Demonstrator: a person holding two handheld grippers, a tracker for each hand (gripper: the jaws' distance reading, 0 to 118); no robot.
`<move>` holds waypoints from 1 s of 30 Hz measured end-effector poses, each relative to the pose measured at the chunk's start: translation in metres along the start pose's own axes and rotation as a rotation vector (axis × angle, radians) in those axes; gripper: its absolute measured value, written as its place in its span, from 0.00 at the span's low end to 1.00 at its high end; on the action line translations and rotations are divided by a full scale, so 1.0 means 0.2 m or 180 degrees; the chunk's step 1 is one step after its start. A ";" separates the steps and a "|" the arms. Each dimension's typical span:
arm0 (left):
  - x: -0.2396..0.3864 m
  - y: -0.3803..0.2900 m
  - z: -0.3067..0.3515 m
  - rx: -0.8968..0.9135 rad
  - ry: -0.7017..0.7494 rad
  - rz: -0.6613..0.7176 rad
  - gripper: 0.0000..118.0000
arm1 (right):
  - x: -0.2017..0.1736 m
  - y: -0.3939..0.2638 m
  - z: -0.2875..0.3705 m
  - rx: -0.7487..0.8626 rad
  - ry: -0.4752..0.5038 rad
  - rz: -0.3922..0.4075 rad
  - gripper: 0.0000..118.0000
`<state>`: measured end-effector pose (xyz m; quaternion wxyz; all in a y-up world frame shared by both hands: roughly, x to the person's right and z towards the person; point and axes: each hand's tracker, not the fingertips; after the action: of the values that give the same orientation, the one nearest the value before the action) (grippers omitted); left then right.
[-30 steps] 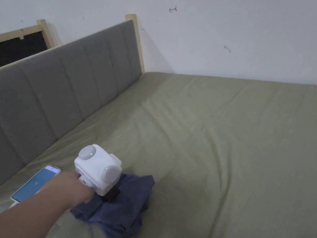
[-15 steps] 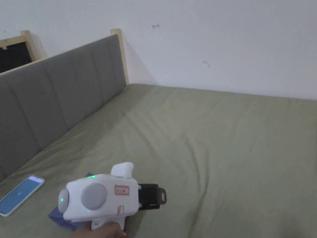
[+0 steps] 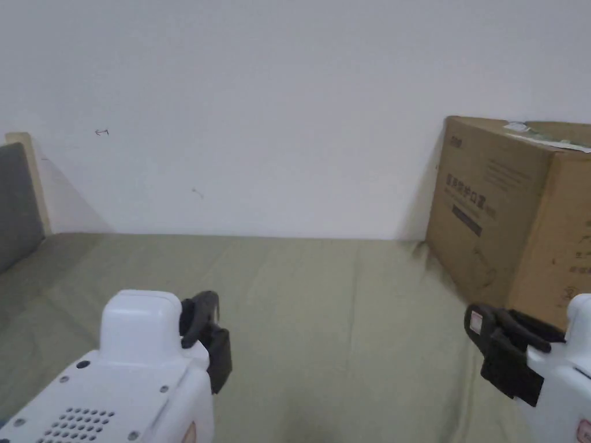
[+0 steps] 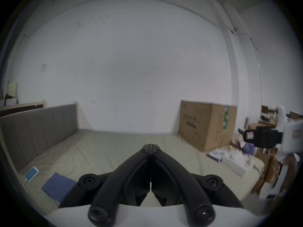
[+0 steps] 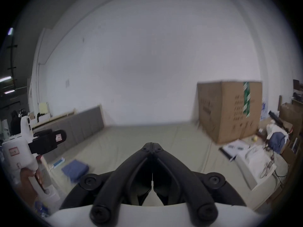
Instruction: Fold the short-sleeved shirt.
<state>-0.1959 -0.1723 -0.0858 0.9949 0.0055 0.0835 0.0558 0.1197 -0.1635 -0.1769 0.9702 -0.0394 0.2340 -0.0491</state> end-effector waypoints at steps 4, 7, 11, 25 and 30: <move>0.03 0.10 0.11 0.0252 0.0237 0.0033 0.00 | -0.04 0.03 0.16 0.0557 -0.0093 0.0133 0.00; 0.05 0.05 0.15 0.0418 0.0343 -0.0064 0.00 | -0.04 -0.03 0.23 0.0866 -0.0236 0.0394 0.00; 0.10 -0.09 0.17 0.0468 0.0660 -0.0456 0.00 | -0.02 -0.19 0.23 0.0923 -0.0680 0.0449 0.00; 0.10 -0.04 0.24 0.0448 0.0589 -0.0425 0.17 | -0.05 -0.16 0.26 0.0718 -0.0519 0.0441 0.05; 0.12 -0.03 0.25 0.0374 0.0544 -0.0389 1.00 | -0.07 -0.14 0.24 0.0619 -0.0516 0.0518 0.89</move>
<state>-0.1643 -0.1749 -0.0401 0.9837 0.0539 0.1713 -0.0098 0.1276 -0.1869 -0.1259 0.9859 0.0701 0.1514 0.0107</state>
